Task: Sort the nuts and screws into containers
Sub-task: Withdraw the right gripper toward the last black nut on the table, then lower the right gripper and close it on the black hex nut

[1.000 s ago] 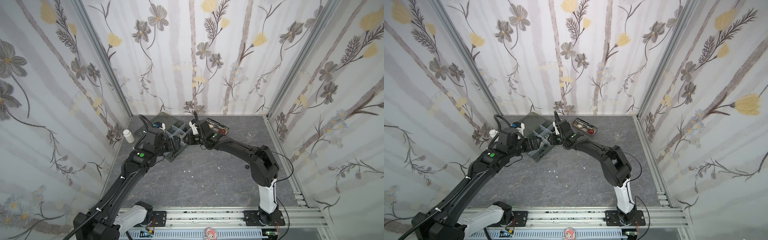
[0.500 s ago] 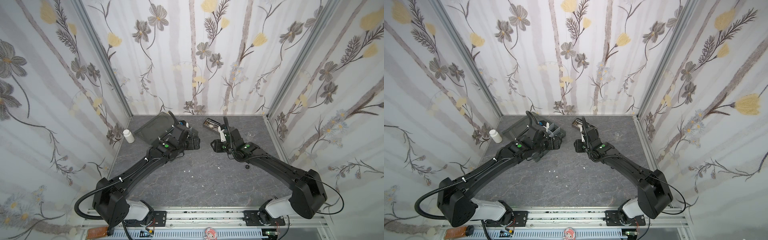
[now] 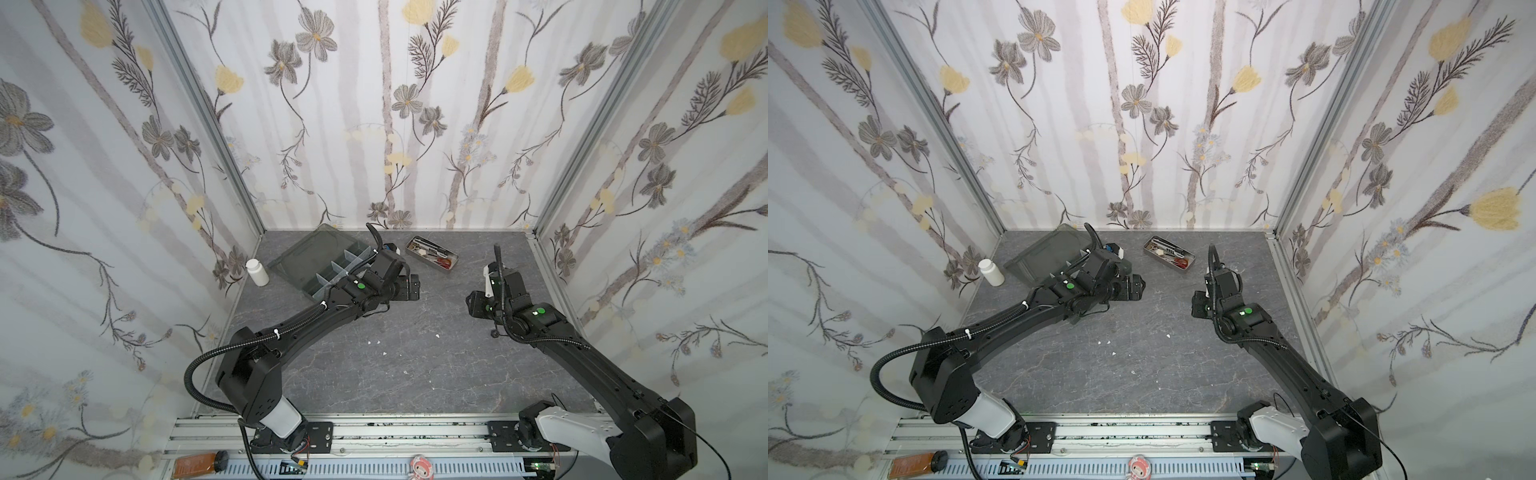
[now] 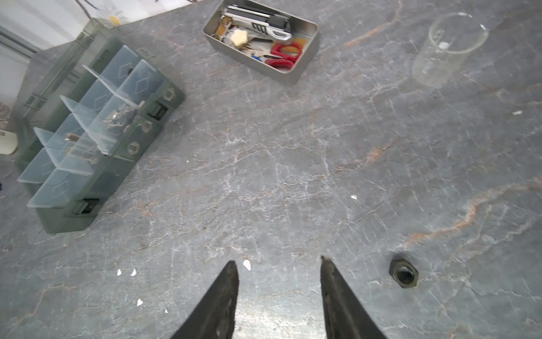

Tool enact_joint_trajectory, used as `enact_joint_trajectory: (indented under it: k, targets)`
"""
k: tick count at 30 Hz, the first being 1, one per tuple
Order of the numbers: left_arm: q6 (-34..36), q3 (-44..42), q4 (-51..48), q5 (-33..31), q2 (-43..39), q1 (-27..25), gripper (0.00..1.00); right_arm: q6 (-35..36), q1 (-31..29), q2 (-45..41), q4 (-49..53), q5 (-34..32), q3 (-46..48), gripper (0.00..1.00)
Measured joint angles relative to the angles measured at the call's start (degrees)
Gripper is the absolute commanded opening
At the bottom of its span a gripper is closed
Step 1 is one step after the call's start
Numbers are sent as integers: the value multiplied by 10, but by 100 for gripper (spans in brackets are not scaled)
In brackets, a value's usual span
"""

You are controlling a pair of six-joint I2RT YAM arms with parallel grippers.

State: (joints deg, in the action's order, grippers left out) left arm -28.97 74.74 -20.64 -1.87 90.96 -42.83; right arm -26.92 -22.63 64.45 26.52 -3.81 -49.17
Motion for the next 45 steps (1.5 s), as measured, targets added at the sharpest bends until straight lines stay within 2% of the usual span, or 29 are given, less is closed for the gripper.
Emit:
enact_joint_trajectory:
  k: [14, 29, 39, 45]
  targets:
    - [-6, 2, 20, 4, 27, -9, 100, -16, 88, -22, 7, -2, 104, 46]
    - [-5, -31, 41, 4, 24, -9, 100, -41, 111, 35, -24, -56, 141, 43]
    - [1, -56, 44, 4, 9, -7, 100, -45, 124, 71, -48, -51, 151, 56]
    - [1, -56, 45, 4, 7, -7, 100, -41, 125, 93, -56, -41, 147, 51]
